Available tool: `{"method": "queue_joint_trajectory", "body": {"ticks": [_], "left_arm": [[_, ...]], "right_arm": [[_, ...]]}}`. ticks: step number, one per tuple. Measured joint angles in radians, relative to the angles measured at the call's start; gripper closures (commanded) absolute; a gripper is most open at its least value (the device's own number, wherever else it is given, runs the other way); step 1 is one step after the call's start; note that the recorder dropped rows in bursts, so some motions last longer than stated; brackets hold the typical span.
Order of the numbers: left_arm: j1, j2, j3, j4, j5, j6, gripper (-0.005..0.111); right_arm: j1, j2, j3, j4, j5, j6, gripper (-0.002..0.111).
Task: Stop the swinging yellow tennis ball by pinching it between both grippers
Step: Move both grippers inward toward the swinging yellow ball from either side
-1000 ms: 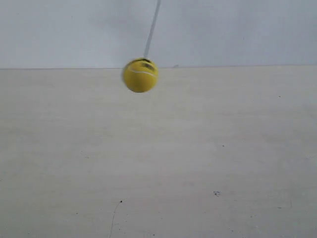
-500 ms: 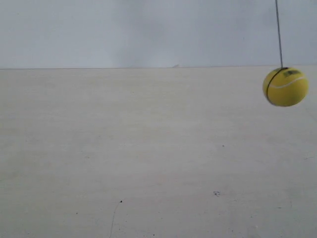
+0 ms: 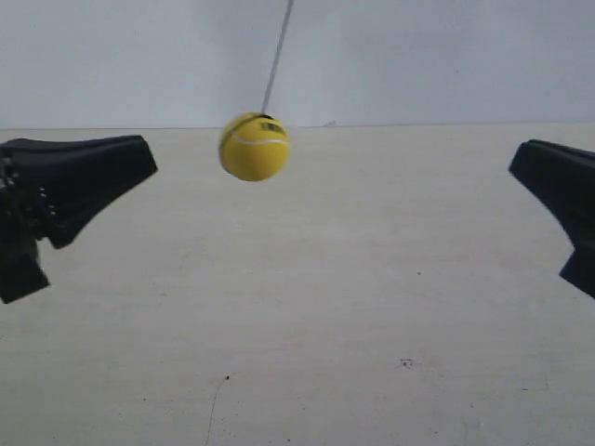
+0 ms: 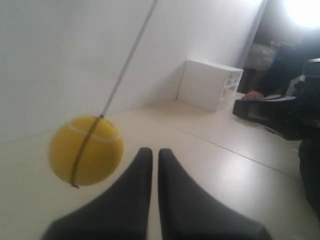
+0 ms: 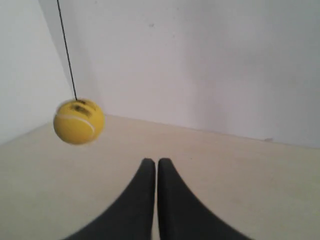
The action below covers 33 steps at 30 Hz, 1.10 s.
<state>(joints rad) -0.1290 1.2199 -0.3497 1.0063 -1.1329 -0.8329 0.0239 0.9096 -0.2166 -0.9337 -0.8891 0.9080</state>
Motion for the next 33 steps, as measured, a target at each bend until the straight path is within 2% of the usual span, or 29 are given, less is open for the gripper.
{"method": "queue_joint_trajectory", "body": {"ticks": [4,7,14,23,29,33], "left_arm": [[-0.091,0.133,-0.032,-0.078,0.028,0.155,0.102],[-0.120,0.183,-0.059,-0.120,0.064,0.215,0.102],[-0.180,0.260,-0.139,-0.152,0.086,0.251,0.102],[-0.321,0.360,-0.228,-0.168,0.174,0.292,0.102],[-0.338,0.370,-0.241,-0.267,0.198,0.367,0.102],[-0.338,0.370,-0.241,-0.292,0.198,0.397,0.102]], "right_arm": [[0.000,0.180,-0.053,-0.055,-0.091,-0.073,0.108],[0.000,0.254,-0.062,-0.059,-0.143,-0.149,0.108],[0.000,0.339,-0.080,-0.028,-0.186,-0.271,0.108],[0.000,0.360,-0.090,-0.040,-0.190,-0.271,0.108],[0.005,0.360,-0.091,-0.059,-0.197,-0.259,0.108],[0.103,0.360,-0.091,-0.022,-0.160,-0.316,0.108]]}}
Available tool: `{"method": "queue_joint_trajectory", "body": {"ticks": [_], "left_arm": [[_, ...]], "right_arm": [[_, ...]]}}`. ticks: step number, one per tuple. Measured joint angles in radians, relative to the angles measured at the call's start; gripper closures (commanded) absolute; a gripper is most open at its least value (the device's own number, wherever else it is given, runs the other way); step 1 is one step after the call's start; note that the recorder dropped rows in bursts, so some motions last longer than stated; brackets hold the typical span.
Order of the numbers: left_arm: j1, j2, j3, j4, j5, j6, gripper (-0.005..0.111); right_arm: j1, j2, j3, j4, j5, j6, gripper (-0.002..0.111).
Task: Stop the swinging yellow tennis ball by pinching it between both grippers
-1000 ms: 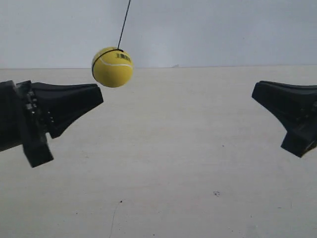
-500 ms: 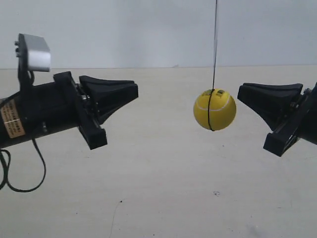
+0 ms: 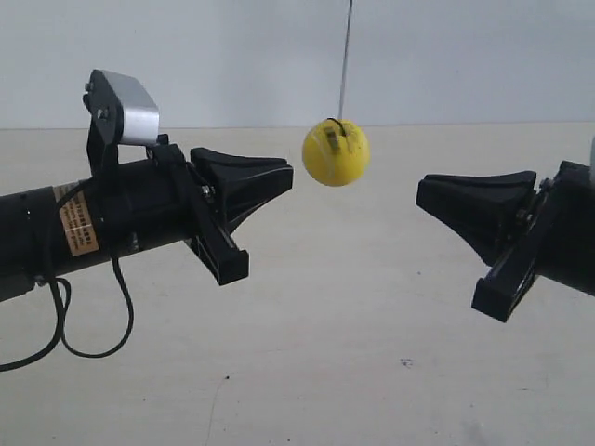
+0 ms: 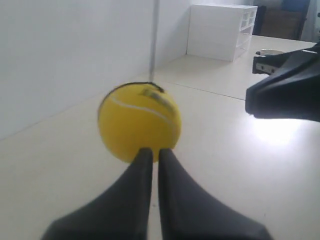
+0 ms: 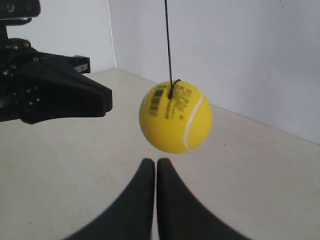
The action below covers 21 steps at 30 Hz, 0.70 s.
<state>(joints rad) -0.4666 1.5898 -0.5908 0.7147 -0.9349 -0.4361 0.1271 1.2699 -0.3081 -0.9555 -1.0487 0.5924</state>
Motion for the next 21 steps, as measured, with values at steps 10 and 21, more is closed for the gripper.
{"method": "queue_joint_trajectory", "body": {"ticks": [10,21], "left_arm": [[-0.075,0.002,-0.021,-0.017,0.026,0.034,0.102],[-0.092,0.002,-0.034,-0.086,0.147,0.108,0.102]], "right_arm": [[0.102,0.002,-0.034,0.080,0.155,-0.060,0.108],[0.102,0.002,-0.036,0.076,0.166,-0.058,0.108]]}}
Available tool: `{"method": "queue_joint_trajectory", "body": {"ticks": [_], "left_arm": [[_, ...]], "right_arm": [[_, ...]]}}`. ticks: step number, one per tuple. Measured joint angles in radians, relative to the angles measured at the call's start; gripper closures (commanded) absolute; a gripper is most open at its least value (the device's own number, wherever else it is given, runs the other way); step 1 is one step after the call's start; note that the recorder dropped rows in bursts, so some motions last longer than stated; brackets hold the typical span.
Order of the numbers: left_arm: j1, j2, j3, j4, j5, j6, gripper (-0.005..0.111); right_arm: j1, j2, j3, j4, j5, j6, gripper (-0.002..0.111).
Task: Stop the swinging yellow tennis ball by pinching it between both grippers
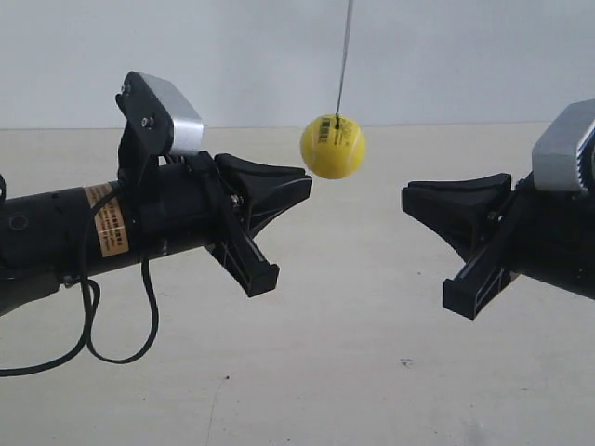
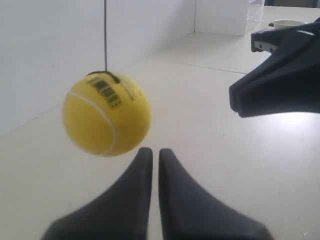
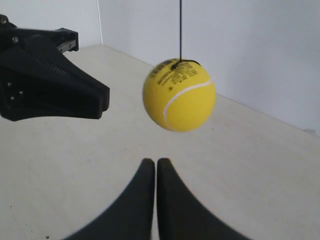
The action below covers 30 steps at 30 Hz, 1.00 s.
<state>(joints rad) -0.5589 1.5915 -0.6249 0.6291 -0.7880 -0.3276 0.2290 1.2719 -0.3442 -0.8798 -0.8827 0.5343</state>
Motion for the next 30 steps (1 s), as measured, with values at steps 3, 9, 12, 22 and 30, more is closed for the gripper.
{"method": "queue_joint_trajectory", "body": {"ticks": [3,9,12,22,30], "left_arm": [[0.000,0.000,0.000,0.006,0.022,0.000,0.102],[0.000,0.000,0.000,-0.020,-0.007,0.000,0.102],[0.000,0.000,0.000,-0.028,-0.034,0.000,0.102],[-0.006,0.056,0.000,-0.040,-0.071,0.018,0.102],[-0.006,0.084,0.000,-0.063,-0.116,0.041,0.102]], "right_arm": [[0.000,0.000,0.000,0.000,0.000,0.000,0.108],[0.000,0.000,0.000,0.002,0.008,-0.002,0.108],[0.000,0.000,0.000,0.024,0.027,-0.010,0.108],[0.000,0.000,0.000,0.031,0.033,-0.010,0.108],[0.000,0.000,0.000,0.035,0.034,-0.015,0.108]]}}
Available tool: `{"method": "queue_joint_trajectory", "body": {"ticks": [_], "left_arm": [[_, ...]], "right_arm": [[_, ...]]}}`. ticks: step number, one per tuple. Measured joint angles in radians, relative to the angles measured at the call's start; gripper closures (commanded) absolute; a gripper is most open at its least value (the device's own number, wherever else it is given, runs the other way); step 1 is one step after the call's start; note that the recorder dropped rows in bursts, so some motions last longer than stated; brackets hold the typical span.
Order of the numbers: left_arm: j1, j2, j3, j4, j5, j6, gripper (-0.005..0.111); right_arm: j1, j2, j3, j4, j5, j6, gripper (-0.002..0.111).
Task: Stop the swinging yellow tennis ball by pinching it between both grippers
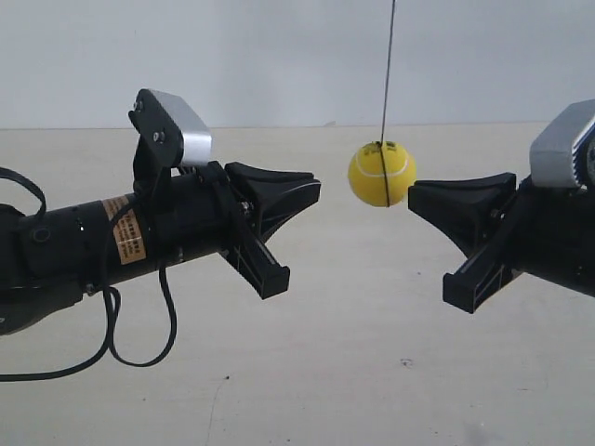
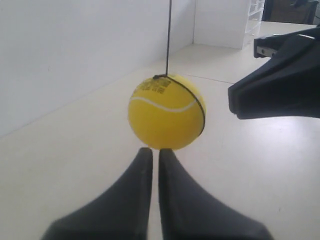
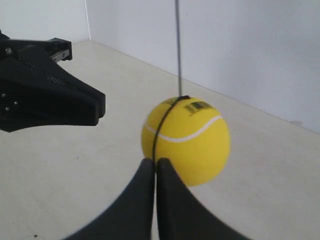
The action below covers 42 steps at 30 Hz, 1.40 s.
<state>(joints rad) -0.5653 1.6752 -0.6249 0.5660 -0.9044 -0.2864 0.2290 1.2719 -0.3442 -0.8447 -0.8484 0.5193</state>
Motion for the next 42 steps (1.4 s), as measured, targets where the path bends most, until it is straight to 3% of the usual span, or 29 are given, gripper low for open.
{"method": "queue_joint_trajectory", "body": {"ticks": [14,42], "left_arm": [[0.000,0.000,0.000,-0.001,-0.008,0.002,0.102],[0.000,0.036,-0.034,-0.021,0.030,0.077,0.102]], "right_arm": [[0.000,0.000,0.000,0.140,0.080,-0.116,0.108],[0.000,0.097,-0.022,0.221,0.059,-0.201,0.108]]}}
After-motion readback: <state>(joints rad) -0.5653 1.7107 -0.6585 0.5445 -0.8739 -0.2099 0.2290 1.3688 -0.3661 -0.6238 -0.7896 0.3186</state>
